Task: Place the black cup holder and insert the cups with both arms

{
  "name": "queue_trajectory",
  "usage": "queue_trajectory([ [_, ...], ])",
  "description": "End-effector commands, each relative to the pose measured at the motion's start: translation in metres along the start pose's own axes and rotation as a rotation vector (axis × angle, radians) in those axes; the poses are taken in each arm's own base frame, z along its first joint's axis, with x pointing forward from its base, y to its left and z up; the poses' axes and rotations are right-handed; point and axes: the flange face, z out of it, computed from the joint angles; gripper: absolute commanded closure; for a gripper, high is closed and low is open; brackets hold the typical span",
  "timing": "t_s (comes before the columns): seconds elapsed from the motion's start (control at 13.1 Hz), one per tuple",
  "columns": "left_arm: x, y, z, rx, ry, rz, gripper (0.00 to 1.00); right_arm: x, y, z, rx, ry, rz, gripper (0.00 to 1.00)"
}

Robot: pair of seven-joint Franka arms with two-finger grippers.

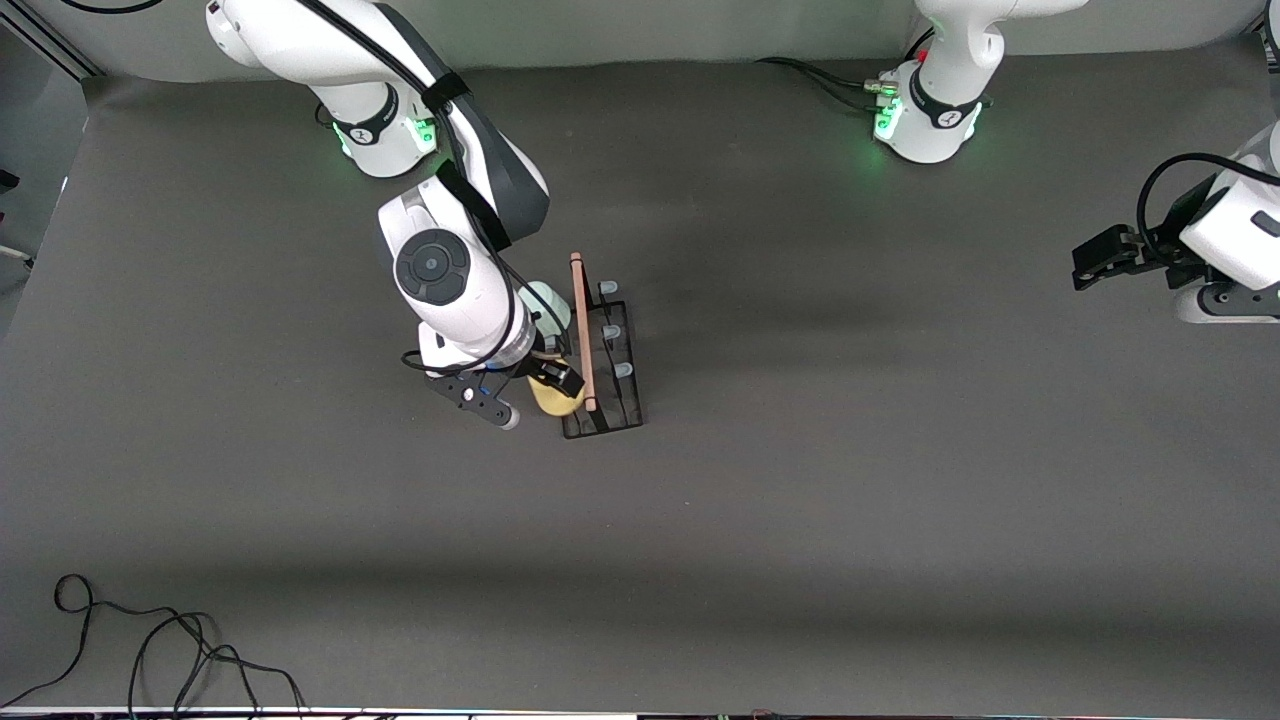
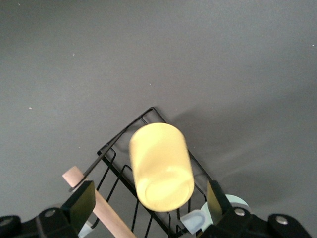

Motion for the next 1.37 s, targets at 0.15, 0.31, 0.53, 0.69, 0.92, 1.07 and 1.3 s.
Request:
queue_trajectory([
  [0.15, -0.003, 0.000, -0.002, 0.001, -0.003, -0.004, 0.00, 0.031, 0.017, -0.067, -0.086, -0.044, -0.096, 0.00],
  [0.31, -0.003, 0.000, -0.002, 0.001, -0.003, -0.004, 0.00, 0.057, 0.052, -0.112, -0.144, -0.082, -0.165, 0.00],
  [0.53, -0.002, 0.000, -0.001, 0.001, -0.003, -0.004, 0.00, 0.087, 0.120, -0.180, -0.156, -0.118, -0.285, 0.00],
  [0.69, -0.001, -0.001, 0.001, 0.001, -0.006, -0.005, 0.00, 0.102, 0.163, -0.216, -0.143, -0.133, -0.336, 0.00],
  [0.92, -0.001, 0.000, 0.001, 0.001, -0.006, -0.004, 0.00, 0.129, 0.236, -0.258, -0.126, -0.154, -0.374, 0.00],
  [1.07, -0.001, 0.000, 0.001, 0.001, -0.006, -0.004, 0.00, 0.136, 0.277, -0.271, -0.184, -0.181, -0.410, 0.00],
  [1.3, -0.001, 0.000, 0.001, 0.001, -0.006, -0.004, 0.00, 0.148, 0.307, -0.275, -0.198, -0.198, -0.373, 0.00],
])
